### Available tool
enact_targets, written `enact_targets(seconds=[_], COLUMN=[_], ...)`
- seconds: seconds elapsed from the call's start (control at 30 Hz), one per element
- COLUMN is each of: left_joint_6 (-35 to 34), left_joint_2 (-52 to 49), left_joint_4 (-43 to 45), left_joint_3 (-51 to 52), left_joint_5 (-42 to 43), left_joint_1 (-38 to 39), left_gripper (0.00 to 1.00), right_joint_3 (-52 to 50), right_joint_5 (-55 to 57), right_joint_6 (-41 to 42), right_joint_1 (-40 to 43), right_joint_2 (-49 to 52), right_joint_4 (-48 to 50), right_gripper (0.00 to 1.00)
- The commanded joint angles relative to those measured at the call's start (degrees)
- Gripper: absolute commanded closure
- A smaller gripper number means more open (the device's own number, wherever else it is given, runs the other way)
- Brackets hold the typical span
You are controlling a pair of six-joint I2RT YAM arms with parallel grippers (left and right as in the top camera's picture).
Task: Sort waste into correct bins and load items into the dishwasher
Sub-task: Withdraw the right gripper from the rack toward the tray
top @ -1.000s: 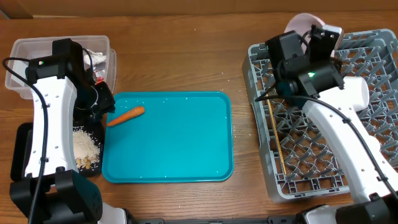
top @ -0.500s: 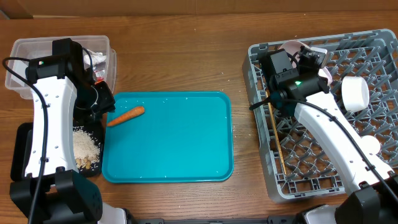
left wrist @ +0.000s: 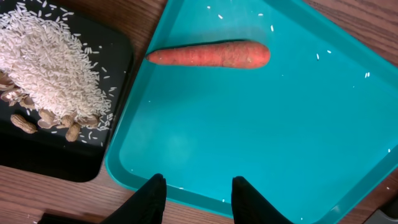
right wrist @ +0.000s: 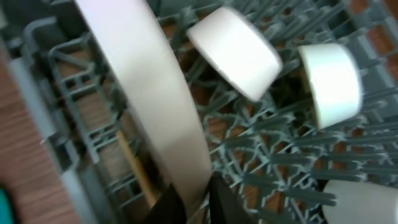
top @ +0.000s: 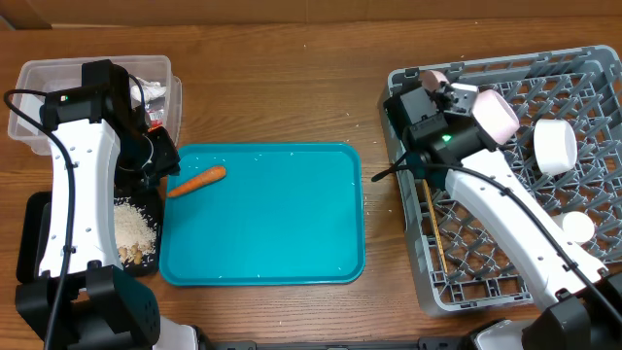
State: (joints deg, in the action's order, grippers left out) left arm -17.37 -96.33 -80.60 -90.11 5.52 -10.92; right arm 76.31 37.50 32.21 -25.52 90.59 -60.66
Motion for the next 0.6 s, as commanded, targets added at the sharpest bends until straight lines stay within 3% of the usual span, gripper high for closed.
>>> enact_targets(seconds=[0.0,0.43,0.57], left_joint_6=[1.3,1.8,2.0], left_joint_2=[0.5,0.5,0.5], left_joint_4=[0.0,0.0,0.0], left_joint_3=[-0.8,-0.8,-0.8], left_joint_5=[0.0,0.0,0.0], left_joint_1=[0.1,0.1,0.1], left_gripper=[0.63,0.62,0.6], right_joint_3=[-0.1,0.7,6.1], right_joint_5=[-10.5,-15.0,-24.4], right_joint_6=[0.9,-0.2,-10.3], right_joint_1=[-2.1,-2.7,-5.3], right_joint_2=[-0.2,-1.0,-2.2], right_joint_4=[1.0,0.0,1.2], right_gripper=[0.74,0.67,0.65])
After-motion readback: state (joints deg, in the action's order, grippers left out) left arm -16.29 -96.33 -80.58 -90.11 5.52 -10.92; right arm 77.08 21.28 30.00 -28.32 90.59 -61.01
